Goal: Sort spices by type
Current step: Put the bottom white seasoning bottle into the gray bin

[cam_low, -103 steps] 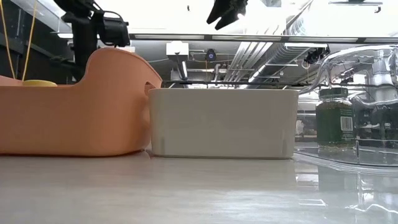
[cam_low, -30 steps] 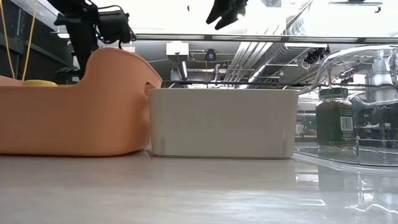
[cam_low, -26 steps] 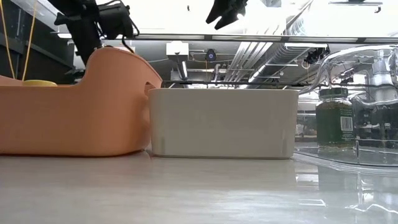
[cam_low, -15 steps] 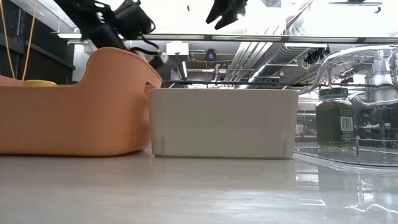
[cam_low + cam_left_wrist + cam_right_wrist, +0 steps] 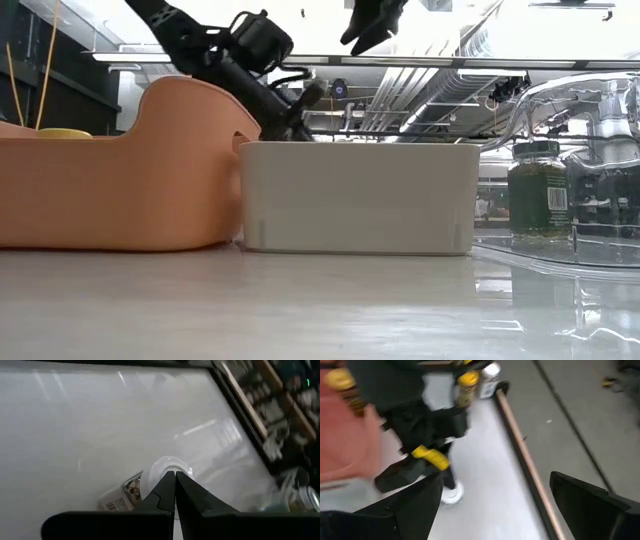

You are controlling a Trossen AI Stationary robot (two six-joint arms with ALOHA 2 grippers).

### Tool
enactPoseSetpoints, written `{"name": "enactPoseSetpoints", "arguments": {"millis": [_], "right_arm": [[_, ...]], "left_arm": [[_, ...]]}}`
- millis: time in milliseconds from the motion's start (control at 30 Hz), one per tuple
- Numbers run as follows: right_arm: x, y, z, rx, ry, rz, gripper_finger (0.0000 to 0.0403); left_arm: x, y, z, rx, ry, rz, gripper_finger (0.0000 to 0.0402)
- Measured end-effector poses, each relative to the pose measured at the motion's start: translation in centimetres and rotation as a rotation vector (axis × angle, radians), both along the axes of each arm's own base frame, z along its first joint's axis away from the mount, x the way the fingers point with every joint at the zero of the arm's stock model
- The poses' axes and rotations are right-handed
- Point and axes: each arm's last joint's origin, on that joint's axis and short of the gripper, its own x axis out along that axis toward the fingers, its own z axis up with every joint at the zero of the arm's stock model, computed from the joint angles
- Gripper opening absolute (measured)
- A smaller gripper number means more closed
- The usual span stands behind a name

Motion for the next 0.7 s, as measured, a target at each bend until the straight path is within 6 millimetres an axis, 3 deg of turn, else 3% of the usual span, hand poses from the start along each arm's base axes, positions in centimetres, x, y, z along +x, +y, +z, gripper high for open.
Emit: {"name": "enactPoseSetpoints", "arguments": {"millis": [100,233,467,700], "right_arm": [[-0.2,0.2,-0.3,0.039,0.025,0.048,0.0362],[-0.2,0.5,-0.4,0.07,0.034,0.152,0.0362],[1.3,0.4,-1.1,0.155,-0.016,0.215,0.0362],[5.5,-0.8,-7.1,0.204,0.146,0.259,0.0362]], "left_arm": [[0.4,0.3,2.2,0.067,-0.046,-0.076,0.0],[-1.4,0.7,5.9,0.157,-0.087,-0.136,0.0],[-8.3,-0.7,13.6,0.387,-0.112,-0.181,0.0],[-16.3,-3.7,19.4,0.484,-0.289,-0.115,0.0]]}}
